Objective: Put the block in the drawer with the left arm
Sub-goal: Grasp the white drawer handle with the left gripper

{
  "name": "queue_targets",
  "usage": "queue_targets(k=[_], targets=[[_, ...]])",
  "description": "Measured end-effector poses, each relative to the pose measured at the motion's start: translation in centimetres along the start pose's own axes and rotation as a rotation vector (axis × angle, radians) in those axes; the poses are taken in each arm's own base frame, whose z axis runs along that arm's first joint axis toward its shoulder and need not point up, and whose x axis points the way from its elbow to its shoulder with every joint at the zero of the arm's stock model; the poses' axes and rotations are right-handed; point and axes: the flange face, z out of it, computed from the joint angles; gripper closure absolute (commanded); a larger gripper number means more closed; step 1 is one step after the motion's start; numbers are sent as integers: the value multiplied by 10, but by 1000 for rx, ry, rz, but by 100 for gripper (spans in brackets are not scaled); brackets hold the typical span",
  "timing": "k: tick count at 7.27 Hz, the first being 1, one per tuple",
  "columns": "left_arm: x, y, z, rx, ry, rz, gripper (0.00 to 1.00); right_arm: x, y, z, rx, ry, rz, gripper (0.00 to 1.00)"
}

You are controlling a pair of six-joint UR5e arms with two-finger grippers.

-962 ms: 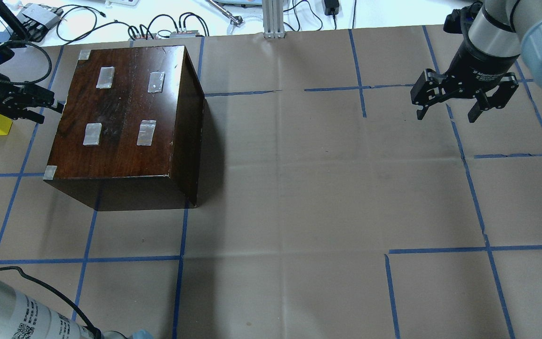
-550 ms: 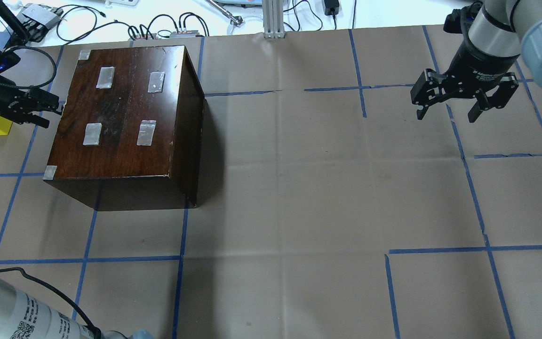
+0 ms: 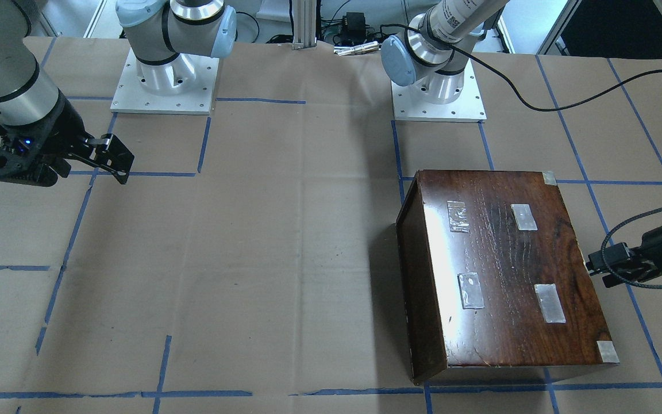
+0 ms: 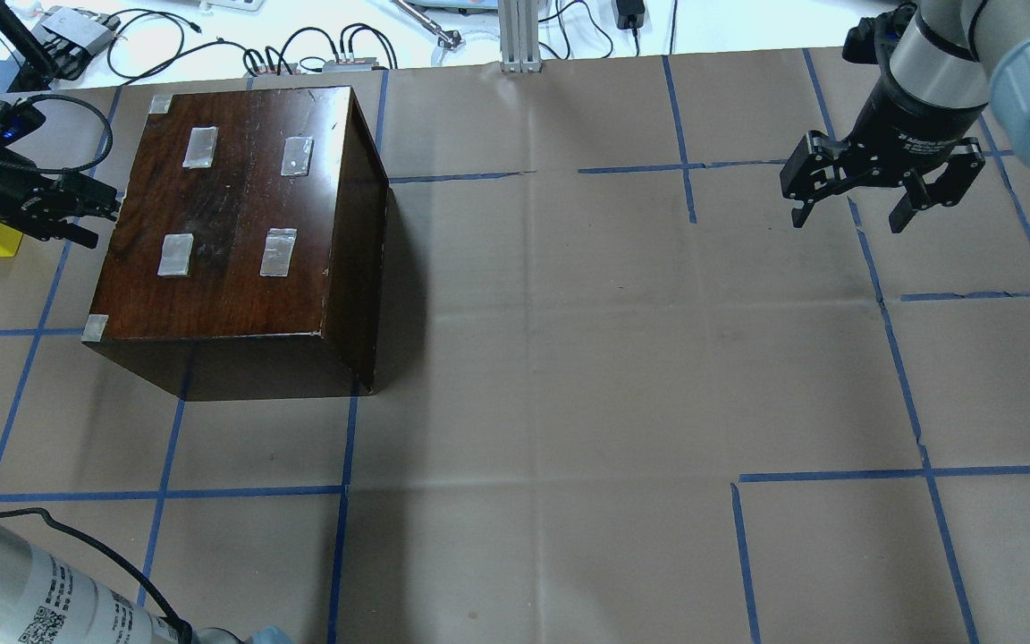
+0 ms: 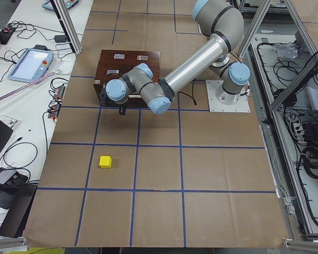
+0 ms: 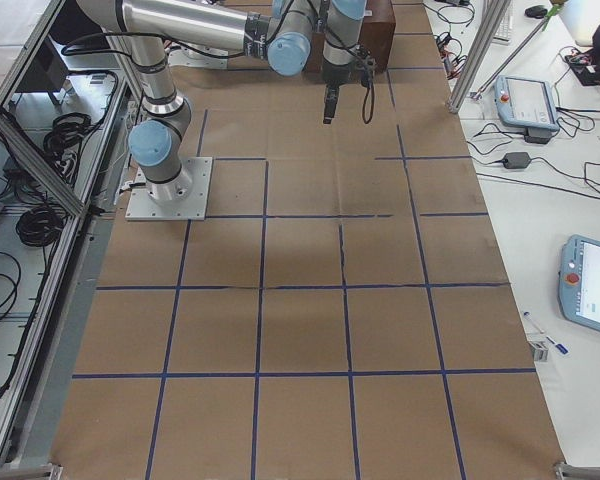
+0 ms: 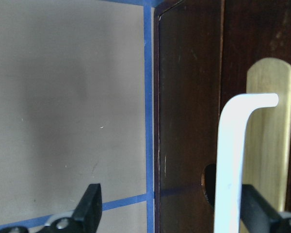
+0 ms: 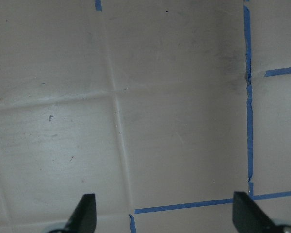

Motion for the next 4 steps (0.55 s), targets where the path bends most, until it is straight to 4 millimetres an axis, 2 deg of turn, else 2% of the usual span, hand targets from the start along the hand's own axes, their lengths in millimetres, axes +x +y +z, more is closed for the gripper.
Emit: queue_targets(k=[4], targets=[[-5, 1, -2, -17, -50, 8, 2, 0, 0, 0, 1, 0, 0, 0]])
